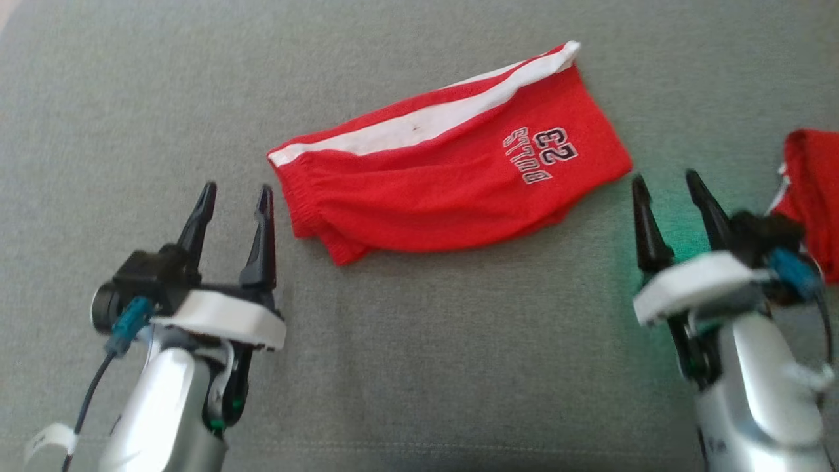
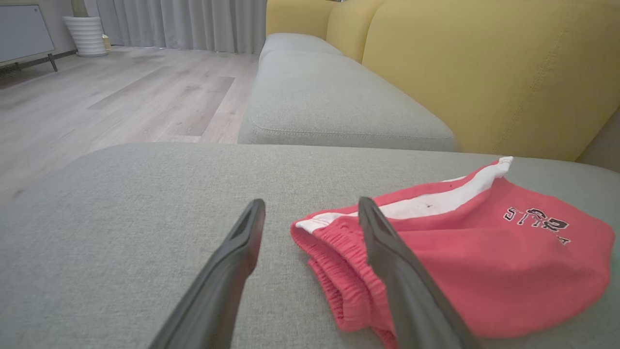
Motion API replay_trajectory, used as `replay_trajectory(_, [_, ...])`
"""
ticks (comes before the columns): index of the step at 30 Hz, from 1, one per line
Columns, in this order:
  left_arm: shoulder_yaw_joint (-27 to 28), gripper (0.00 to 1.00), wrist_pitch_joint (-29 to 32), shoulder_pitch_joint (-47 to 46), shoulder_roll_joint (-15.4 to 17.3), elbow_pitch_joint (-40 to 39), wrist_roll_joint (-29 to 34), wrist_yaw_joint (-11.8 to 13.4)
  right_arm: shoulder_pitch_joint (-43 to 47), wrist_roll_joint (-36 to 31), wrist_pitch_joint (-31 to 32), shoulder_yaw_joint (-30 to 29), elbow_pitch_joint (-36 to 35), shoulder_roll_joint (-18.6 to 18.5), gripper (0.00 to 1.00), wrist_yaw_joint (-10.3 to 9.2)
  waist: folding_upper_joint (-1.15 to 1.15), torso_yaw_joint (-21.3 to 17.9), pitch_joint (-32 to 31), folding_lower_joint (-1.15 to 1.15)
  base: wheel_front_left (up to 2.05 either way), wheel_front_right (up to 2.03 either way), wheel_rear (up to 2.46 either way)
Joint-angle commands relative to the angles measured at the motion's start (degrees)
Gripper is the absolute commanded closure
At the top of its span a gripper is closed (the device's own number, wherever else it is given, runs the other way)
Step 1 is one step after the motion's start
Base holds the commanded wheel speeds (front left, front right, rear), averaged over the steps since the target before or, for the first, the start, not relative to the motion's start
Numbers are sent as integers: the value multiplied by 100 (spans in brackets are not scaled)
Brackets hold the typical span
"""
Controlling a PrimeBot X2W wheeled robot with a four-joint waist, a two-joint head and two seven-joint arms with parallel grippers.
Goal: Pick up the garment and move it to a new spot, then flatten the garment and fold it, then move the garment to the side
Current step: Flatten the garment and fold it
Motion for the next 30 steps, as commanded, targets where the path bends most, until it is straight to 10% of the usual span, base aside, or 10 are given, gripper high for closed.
replay_trajectory(1, [208,0,-69,-272,35,-196,67,-55,-422,-34,-47,190,151,5,0,-5,0,140,150,0,0,0,0])
replay_trajectory(12, [288,0,-69,-438,-181,-101,206,-233,-1564,-60,302,161,2284,9,0,-5,0,346,279,0,0,0,0])
replay_trajectory(14, [327,0,-69,-423,-204,-90,230,-253,-1628,103,303,246,2471,10,100,-5,0,337,268,0,0,0,0])
replay_trajectory(30, [523,0,-69,-115,-277,-45,388,-349,-397,1149,-608,580,1838,11,100,-5,0,50,-150,0,0,0,0])
